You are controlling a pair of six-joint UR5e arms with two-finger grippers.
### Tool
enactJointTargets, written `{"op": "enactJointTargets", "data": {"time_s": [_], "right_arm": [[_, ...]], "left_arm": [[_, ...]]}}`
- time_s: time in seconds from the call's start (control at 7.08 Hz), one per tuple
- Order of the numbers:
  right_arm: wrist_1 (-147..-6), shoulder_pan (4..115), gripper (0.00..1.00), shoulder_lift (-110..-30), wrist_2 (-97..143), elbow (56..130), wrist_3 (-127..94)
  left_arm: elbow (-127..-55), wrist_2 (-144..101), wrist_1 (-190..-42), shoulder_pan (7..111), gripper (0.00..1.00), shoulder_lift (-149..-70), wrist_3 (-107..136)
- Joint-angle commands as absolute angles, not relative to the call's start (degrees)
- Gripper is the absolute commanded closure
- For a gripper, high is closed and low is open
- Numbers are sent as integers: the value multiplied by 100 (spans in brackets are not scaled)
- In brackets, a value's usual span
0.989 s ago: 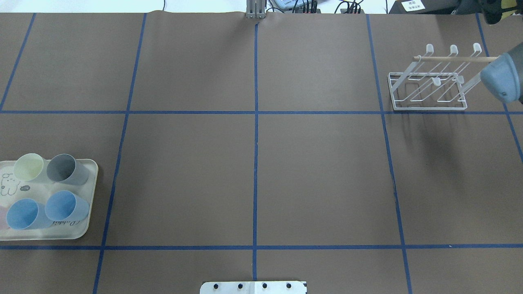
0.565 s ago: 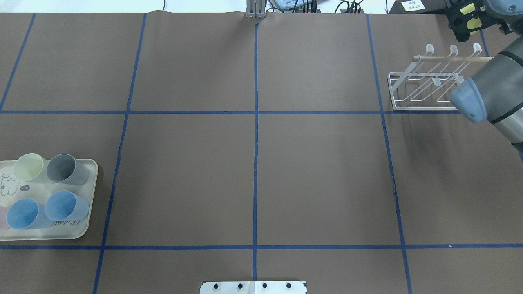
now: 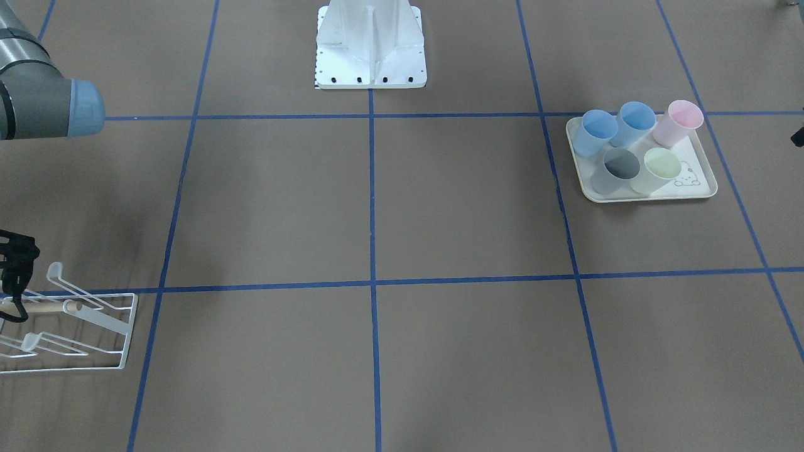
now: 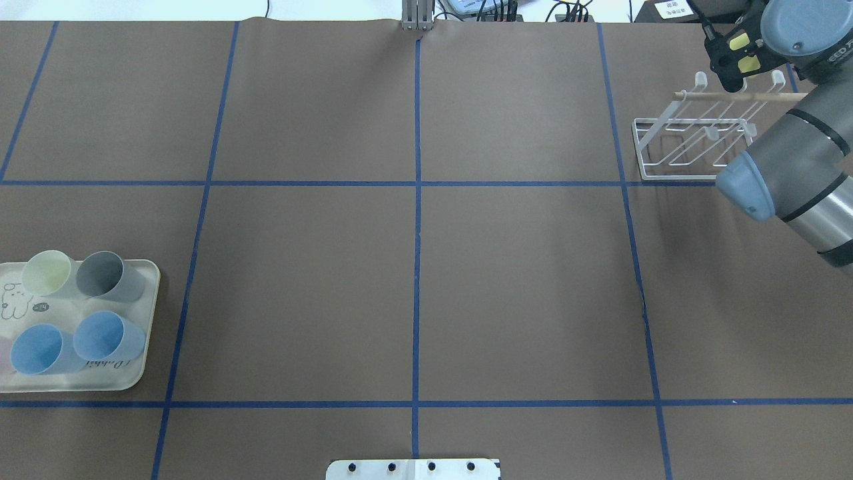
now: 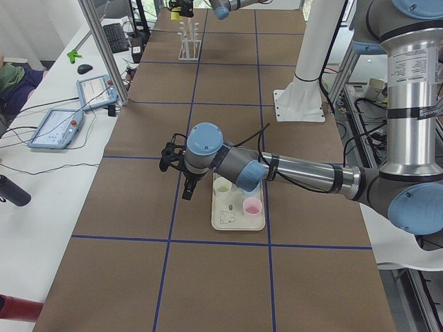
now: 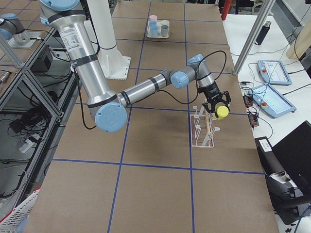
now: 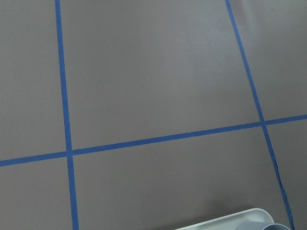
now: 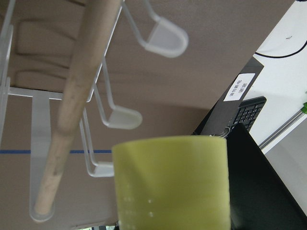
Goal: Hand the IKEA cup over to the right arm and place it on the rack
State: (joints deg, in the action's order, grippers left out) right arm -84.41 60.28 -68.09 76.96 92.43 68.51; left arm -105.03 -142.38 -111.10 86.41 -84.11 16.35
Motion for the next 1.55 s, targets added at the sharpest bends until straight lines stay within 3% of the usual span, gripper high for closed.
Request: {"op": "enactJointTargets", "data": {"time_s": [0.0,1.13,1.41], "right_arm": [[-8429,5942,77,-6812,7690,9158,6847],[-8420,5669,61,-6812,7409,8860,6855],[-8420,5634,50,-6803,7409,8851,6864]], "left_arm": [[-10503,-14238,-11109,8640,0,-8411,1635],[-10503,-14238,-11101,8640,0,-8429,1635],[-10503,-14238,-11109,8640,0,-8420,1635]]}}
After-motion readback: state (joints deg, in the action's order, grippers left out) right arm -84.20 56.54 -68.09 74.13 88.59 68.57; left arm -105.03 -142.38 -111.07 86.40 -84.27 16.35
